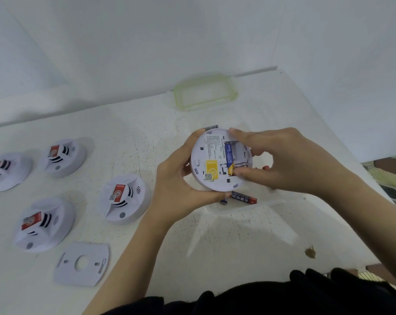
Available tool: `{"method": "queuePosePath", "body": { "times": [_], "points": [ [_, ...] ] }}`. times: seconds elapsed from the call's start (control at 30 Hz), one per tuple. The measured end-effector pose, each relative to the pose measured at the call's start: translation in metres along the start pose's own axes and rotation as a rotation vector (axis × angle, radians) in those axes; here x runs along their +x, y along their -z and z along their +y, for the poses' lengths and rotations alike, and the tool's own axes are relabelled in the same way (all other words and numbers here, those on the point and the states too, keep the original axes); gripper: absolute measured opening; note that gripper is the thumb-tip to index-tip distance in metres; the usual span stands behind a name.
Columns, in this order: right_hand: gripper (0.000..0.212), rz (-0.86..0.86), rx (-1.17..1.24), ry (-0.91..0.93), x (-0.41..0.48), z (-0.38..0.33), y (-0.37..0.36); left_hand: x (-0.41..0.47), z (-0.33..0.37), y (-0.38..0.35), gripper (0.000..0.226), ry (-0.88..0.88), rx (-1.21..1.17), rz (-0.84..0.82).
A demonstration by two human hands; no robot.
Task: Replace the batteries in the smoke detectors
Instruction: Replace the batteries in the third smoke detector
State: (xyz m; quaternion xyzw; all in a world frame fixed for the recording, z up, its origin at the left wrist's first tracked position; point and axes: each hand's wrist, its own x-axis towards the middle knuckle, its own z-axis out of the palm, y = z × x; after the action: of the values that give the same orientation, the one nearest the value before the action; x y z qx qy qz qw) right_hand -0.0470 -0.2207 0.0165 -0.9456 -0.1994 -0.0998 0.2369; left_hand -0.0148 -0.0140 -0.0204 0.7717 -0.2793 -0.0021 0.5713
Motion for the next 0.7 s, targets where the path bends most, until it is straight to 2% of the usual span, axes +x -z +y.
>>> {"method": "queuePosePath", "body": {
  "times": [0.33,0.6,0.7],
  "points": [
    [0.064,-0.03,-0.22,0.177,0.004,0.003,-0.005,0.0,-0.002,-0.001,0.086,0.017,0.002,0.0],
    [0.06,-0.032,-0.074,0.156,0.002,0.001,-0.008,0.001,-0.001,0.004,0.084,-0.006,-0.043,0.041],
    [0.058,0.017,0.003,0.121,0.0,0.004,-0.014,0.002,-0.004,0.005,0.086,-0.01,-0.047,0.045]
  ]
}}
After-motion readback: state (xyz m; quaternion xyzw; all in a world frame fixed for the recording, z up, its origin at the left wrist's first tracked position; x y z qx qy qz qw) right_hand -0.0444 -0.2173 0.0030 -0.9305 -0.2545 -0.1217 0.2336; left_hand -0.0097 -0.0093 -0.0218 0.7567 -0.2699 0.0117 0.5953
